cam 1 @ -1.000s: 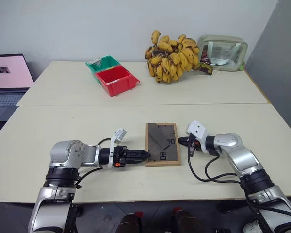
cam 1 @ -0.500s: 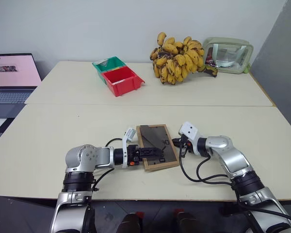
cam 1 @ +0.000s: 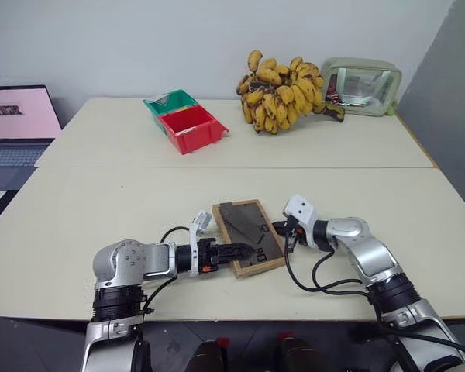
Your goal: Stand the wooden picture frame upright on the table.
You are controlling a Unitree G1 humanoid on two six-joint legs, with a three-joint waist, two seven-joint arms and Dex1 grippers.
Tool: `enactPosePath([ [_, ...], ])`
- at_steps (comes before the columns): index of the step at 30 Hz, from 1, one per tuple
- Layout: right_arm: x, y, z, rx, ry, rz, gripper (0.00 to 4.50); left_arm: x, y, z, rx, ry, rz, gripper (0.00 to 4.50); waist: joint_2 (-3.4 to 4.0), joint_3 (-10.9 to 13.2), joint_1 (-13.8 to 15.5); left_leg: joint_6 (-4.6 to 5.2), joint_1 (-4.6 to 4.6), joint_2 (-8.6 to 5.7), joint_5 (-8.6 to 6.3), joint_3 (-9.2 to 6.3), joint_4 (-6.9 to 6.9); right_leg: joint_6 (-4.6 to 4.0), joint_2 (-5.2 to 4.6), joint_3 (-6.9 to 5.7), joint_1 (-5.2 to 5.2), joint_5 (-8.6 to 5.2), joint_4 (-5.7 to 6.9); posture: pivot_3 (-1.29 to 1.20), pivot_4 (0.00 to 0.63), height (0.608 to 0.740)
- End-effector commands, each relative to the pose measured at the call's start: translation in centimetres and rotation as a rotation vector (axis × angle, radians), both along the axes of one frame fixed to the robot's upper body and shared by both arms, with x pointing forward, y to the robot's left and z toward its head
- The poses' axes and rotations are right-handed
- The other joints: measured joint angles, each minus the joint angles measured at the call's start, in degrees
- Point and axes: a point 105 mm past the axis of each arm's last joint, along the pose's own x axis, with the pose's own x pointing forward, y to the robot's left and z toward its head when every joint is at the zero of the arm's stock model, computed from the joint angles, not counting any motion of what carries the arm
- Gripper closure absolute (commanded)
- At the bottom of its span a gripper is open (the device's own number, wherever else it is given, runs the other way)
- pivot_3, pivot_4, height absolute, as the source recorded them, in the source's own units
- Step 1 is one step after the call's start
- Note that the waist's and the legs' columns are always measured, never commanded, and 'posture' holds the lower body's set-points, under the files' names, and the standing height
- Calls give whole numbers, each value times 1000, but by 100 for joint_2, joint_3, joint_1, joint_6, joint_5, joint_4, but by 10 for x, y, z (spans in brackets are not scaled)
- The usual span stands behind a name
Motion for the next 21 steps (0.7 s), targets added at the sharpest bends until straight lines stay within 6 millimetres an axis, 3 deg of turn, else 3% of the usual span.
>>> enactPosePath([
  [1, 2, -8, -2, -18, 1, -21, 4500, -1, 1, 14, -28, -61, -2, 2786, 0, 0, 0, 0, 0, -1, 0, 0, 0, 0, 0, 0, 0, 0, 0, 0, 150, 740],
  [5, 3, -17, 8, -9, -14, -40, 4500, 18, 7, 8, 31, -71, 107, 3219, -1, 1, 5, 0, -1, -1, 0, 0, 0, 0, 0, 0, 0, 0, -1, 0, 150, 740],
  [9, 0, -50, 33, -26, -39, -49, 4500, 30, 11, 44, -12, -197, 98, 3219, -16, 17, 72, 0, -9, -7, 0, -5, 6, 0, 0, -5, 0, 0, -5, 0, 150, 740],
  [13, -10, -56, 70, 79, 28, 9, 3480, 33, 17, 79, -41, -313, 43, 3219, -21, 33, 30, 0, -19, -13, 0, -10, -1, 1, -1, -12, -9, 0, -7, 0, 150, 740],
  [15, -7, -43, 120, 268, 49, 53, 3123, 41, 23, 94, 14, -390, 38, 3219, -19, 37, -42, -1, -14, -2, 0, -4, -8, -1, -1, -8, -10, -1, -8, 0, 150, 740],
  [17, -7, -30, 152, 350, 37, 108, 2568, 49, 28, 99, 95, -451, 41, 3219, -12, 45, -113, -3, -14, 4, 1, -1, -13, -2, -1, -4, -18, -1, -3, 0, 150, 740],
  [21, -3, -10, 180, 411, 37, 181, 1546, 56, 27, 108, 114, -513, 16, 3219, -14, 43, -88, -6, -9, 6, 3, 1, -41, -8, -2, -4, -27, -4, -9, 0, 150, 740],
])
